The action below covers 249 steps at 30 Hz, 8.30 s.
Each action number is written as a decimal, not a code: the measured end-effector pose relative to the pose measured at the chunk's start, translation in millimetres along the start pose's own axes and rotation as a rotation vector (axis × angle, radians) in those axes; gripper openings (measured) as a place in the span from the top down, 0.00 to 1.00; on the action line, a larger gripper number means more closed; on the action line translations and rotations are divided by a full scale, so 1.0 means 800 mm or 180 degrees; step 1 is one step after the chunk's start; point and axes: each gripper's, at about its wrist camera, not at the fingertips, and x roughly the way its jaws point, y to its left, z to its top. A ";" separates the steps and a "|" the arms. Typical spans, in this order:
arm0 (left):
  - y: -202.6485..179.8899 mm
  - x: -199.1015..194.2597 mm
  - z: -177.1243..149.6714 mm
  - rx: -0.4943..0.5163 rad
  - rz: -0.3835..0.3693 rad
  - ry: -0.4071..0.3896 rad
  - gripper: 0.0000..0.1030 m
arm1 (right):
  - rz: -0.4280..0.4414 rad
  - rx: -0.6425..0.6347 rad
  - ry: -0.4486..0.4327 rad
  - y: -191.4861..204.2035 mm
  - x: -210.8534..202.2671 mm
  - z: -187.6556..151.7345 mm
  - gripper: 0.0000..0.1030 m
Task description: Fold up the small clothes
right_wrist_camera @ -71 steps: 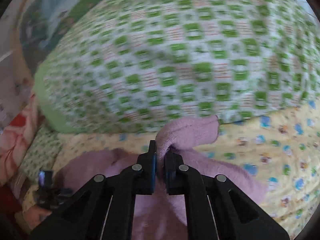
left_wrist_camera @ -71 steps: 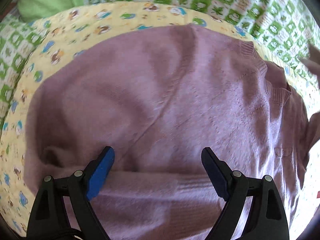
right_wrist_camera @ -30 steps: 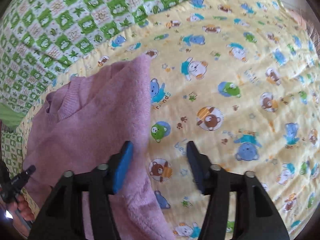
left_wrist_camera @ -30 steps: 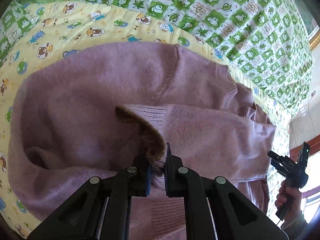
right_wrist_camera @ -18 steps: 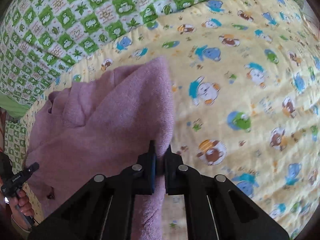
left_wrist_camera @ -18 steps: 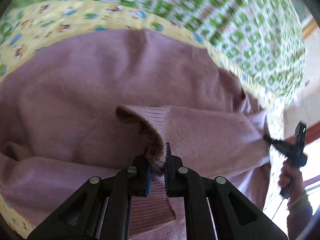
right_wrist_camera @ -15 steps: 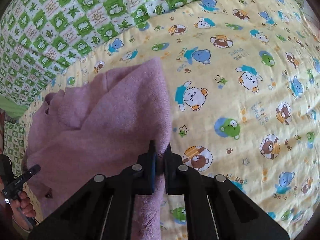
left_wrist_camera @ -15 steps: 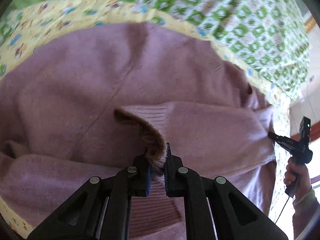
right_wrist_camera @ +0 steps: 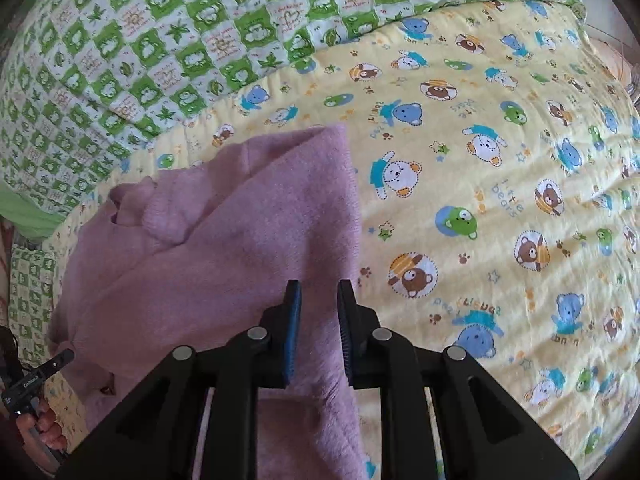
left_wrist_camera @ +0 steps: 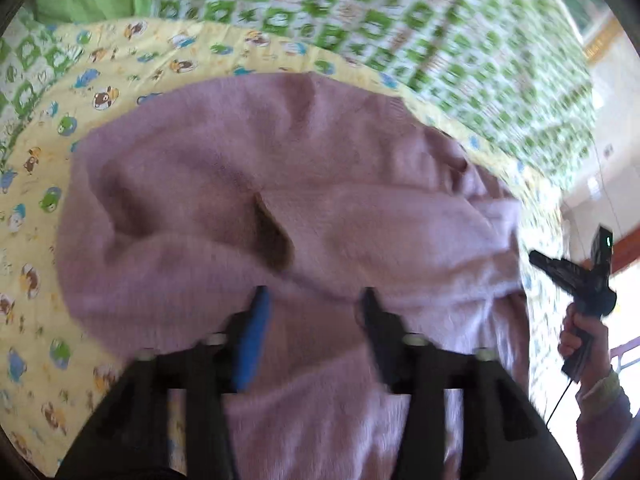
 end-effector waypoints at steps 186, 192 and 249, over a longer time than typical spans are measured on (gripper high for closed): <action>0.070 -0.080 -0.198 -0.0257 0.0480 0.0272 0.47 | 0.0073 -0.0257 0.0037 -0.010 -0.111 -0.230 0.59; 0.078 -0.091 -0.236 -0.0277 0.0463 0.0366 0.45 | 0.0053 -0.0207 0.0068 -0.019 -0.128 -0.273 0.56; 0.053 -0.128 -0.348 -0.0039 -0.0291 0.0437 0.94 | 0.0744 0.0028 0.0178 -0.044 -0.161 -0.393 0.93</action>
